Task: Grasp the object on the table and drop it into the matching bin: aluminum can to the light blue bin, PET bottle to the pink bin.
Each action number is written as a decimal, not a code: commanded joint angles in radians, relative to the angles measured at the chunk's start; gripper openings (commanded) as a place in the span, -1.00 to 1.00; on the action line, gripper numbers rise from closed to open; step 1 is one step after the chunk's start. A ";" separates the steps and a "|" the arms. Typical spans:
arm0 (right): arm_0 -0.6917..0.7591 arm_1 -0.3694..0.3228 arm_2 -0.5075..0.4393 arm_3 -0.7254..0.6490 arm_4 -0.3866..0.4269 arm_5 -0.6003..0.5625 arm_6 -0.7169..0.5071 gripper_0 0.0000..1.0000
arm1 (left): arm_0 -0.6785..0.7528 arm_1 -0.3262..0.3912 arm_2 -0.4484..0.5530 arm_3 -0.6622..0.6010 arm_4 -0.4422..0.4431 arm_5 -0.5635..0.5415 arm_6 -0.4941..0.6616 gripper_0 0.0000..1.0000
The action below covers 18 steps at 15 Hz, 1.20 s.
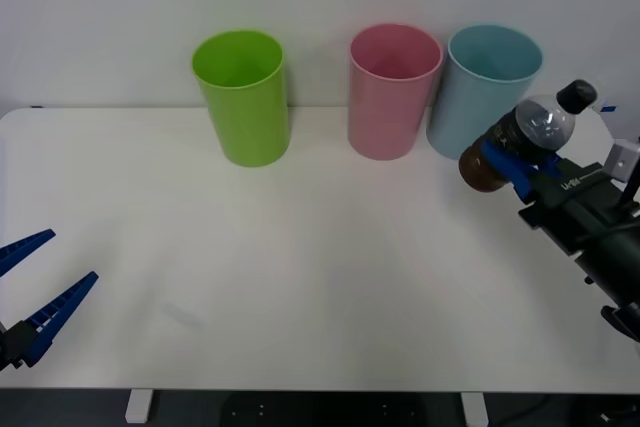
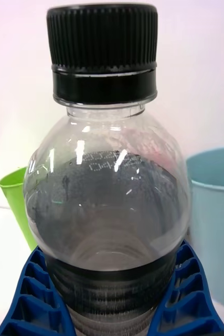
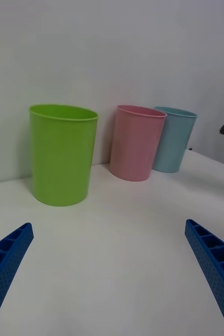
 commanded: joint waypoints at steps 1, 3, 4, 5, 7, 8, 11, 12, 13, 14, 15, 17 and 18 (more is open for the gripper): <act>-0.046 -0.054 0.014 -0.017 0.000 -0.006 -0.003 -1.00 | 0.000 0.000 0.000 0.000 0.000 0.000 0.000 1.00; -0.098 -0.095 0.042 -0.017 0.000 -0.007 -0.085 -1.00 | 0.000 0.000 0.000 0.000 0.000 0.000 0.000 1.00; -0.118 -0.106 0.047 -0.017 0.003 -0.009 -0.114 -1.00 | 0.000 0.000 0.000 0.000 0.000 0.000 0.000 1.00; -0.147 -0.117 0.051 -0.015 0.020 -0.007 -0.158 -1.00 | 0.000 0.000 0.000 0.000 0.000 0.000 0.000 1.00; -0.194 -0.132 0.053 0.000 0.057 -0.009 -0.223 -1.00 | 0.000 0.000 0.000 0.000 0.000 0.000 0.000 1.00; -0.231 -0.140 0.059 0.024 0.074 -0.012 -0.256 -1.00 | 0.000 0.000 0.000 0.000 0.000 0.000 0.000 1.00; -0.352 -0.143 0.083 0.121 0.137 -0.036 -0.295 -1.00 | 0.000 0.000 0.000 0.000 0.000 0.000 0.000 1.00; -0.395 -0.144 0.086 0.167 0.144 -0.061 -0.296 -1.00 | 0.000 0.000 0.000 0.000 0.000 0.000 0.000 1.00; -0.446 -0.143 0.089 0.218 0.163 -0.093 -0.298 -1.00 | 0.000 0.000 0.000 0.000 0.000 0.000 0.000 1.00; -0.501 -0.141 0.093 0.274 0.186 -0.124 -0.299 -1.00 | 0.000 0.000 0.000 0.000 0.000 0.000 0.000 1.00; -0.558 -0.137 0.097 0.330 0.193 -0.151 -0.301 -1.00 | 0.000 0.000 0.000 0.000 0.000 0.000 0.000 1.00; -0.648 -0.120 0.113 0.426 0.219 -0.173 -0.302 -1.00 | 0.000 0.000 0.000 0.000 0.000 0.000 0.000 1.00; -0.691 -0.104 0.114 0.469 0.253 -0.173 -0.304 -1.00 | 0.000 0.000 0.000 0.000 0.000 0.000 0.000 1.00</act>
